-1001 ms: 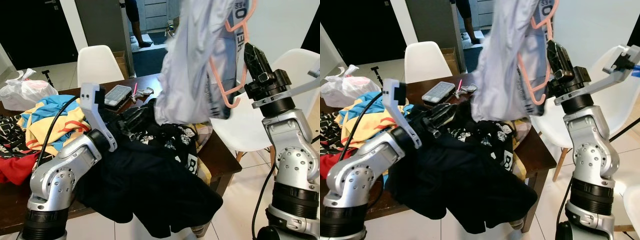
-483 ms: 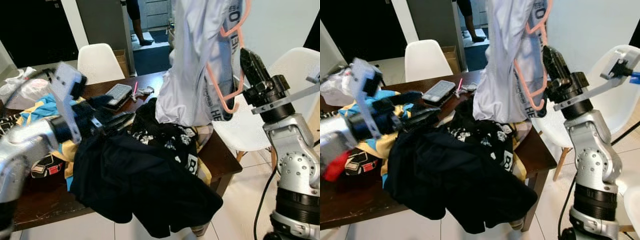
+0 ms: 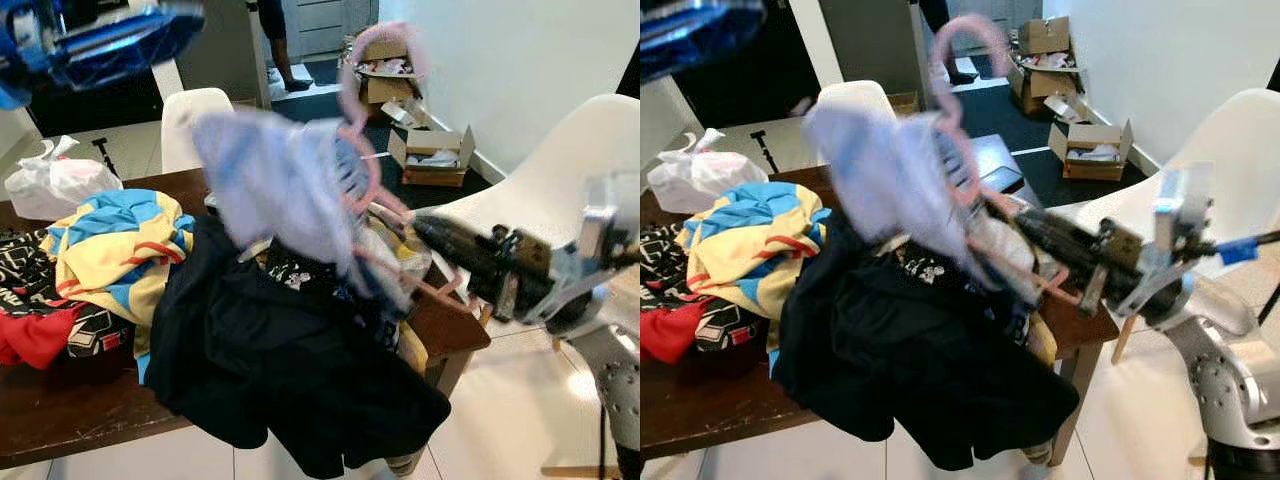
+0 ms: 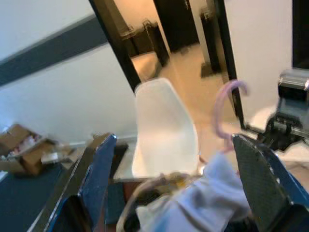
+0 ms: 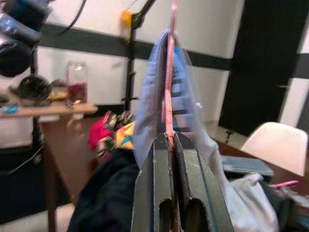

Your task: Hang hanger

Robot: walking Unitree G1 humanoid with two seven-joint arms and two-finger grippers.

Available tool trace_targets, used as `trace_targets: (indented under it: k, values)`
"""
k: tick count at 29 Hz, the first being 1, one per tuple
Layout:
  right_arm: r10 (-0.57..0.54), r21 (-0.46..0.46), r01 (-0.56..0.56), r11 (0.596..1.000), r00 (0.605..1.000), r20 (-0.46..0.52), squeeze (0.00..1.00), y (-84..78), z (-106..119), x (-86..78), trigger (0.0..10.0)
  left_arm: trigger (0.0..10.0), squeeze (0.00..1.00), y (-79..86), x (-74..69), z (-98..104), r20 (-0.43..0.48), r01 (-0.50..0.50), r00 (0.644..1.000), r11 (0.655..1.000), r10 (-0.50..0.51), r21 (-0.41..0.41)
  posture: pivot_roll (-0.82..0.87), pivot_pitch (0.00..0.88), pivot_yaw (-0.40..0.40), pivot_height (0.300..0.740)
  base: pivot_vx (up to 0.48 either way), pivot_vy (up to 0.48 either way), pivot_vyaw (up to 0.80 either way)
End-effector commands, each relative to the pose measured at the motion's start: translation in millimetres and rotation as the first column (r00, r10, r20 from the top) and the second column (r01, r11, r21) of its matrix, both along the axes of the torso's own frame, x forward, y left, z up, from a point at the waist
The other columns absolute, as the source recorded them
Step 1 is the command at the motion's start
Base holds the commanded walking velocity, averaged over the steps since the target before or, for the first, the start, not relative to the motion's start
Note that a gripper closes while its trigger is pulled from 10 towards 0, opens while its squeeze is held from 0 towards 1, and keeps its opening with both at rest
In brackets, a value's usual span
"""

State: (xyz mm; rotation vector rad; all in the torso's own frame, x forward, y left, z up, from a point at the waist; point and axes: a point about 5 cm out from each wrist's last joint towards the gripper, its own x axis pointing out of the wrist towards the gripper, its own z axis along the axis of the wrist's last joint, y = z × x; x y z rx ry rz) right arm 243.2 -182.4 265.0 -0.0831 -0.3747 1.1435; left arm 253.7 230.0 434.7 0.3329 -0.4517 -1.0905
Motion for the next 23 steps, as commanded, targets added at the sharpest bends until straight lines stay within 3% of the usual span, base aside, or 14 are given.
trace_targets:
  k: [1, 2, 3, 5, 7, 9, 10, 11, 17, 21, 23]
  values:
    - [0.045, -0.03, -0.045, 0.999, 0.999, 0.005, 0.0, 7.0, -0.4, -4.4, 10.0, 10.0, 0.0, 3.3, -5.0, 3.4, 0.024, 0.008, 1.0, 0.997, -0.01, 0.075, 0.02, 0.0, 0.092, 0.71, 0.0, 0.0, 0.0]
    - [0.074, -0.057, -0.074, 0.996, 0.997, 0.006, 0.0, 9.3, -0.9, -7.0, 10.0, 10.0, 0.0, 6.1, -7.5, -3.3, -0.016, 0.063, 0.998, 0.985, -0.061, 0.161, 0.02, 0.0, 0.096, 0.71, 0.0, 0.0, 0.0]
    - [0.074, -0.057, -0.074, 0.996, 0.997, 0.006, 0.0, 9.3, -0.9, -7.0, 10.0, 10.0, 0.0, 6.1, -7.5, -3.3, -0.016, 0.063, 0.998, 0.985, -0.061, 0.161, 0.02, 0.0, 0.096, 0.71, 0.0, 0.0, 0.0]
    - [0.118, -0.091, -0.116, 0.989, 0.993, 0.016, 0.0, 11.8, 1.3, -11.3, 10.0, 10.0, 0.0, 11.5, -15.5, -27.9, -0.163, 0.214, 0.972, 0.927, -0.17, 0.309, 0.02, 0.0, 0.099, 0.71, 0.0, 0.0, 0.0]
    - [0.118, -0.091, -0.116, 0.989, 0.993, 0.016, 0.0, 11.8, 1.3, -11.3, 10.0, 10.0, 0.0, 11.5, -15.5, -27.9, -0.163, 0.214, 0.972, 0.927, -0.17, 0.309, 0.02, 0.0, 0.099, 0.71, 0.0, 0.0, 0.0]
    - [0.145, -0.114, -0.141, 0.983, 0.989, 0.032, 0.0, 10.3, 4.8, -14.7, 10.0, 10.0, 0.0, 14.9, -17.3, -44.7, -0.277, 0.302, 0.939, 0.875, -0.204, 0.379, 0.02, 0.0, 0.101, 0.71, 0.0, 0.0, 0.0]
    - [0.145, -0.114, -0.141, 0.983, 0.989, 0.032, 0.0, 10.3, 4.8, -14.7, 10.0, 10.0, 0.0, 14.9, -17.3, -44.7, -0.277, 0.302, 0.939, 0.875, -0.204, 0.379, 0.02, 0.0, 0.101, 0.71, 0.0, 0.0, 0.0]
    - [0.165, -0.128, -0.158, 0.979, 0.985, 0.044, 0.0, 8.7, 8.8, -17.9, 10.0, 10.0, 0.0, 16.3, -11.5, -56.3, -0.309, 0.295, 0.937, 0.848, -0.165, 0.44, 0.02, 0.0, 0.101, 0.71, 0.0, 0.0, 0.0]
    - [0.176, -0.139, -0.168, 0.976, 0.983, 0.048, 0.0, 8.5, 10.5, -19.8, 10.0, 10.0, 0.0, 18.5, -5.3, -62.4, -0.315, 0.273, 0.941, 0.826, -0.123, 0.493, 0.02, 0.0, 0.101, 0.71, 0.0, 0.0, 0.0]
    - [0.19, -0.136, -0.181, 0.974, 0.98, 0.057, 0.0, 10.2, 13.9, -23.8, 10.0, 10.0, 0.0, 23.4, 1.8, -80.7, -0.304, 0.234, 0.951, 0.773, -0.056, 0.589, 0.0, 0.0, 0.107, 0.71, 0.0, 0.0, 0.0]
    - [0.196, -0.134, -0.187, 0.973, 0.979, 0.058, 0.0, 10.9, 14.5, -25.2, 10.0, 10.0, 0.0, 23.6, 5.1, -83.7, -0.289, 0.217, 0.957, 0.764, -0.042, 0.608, 0.0, 0.0, 0.109, 0.71, 0.0, 0.0, 0.0]
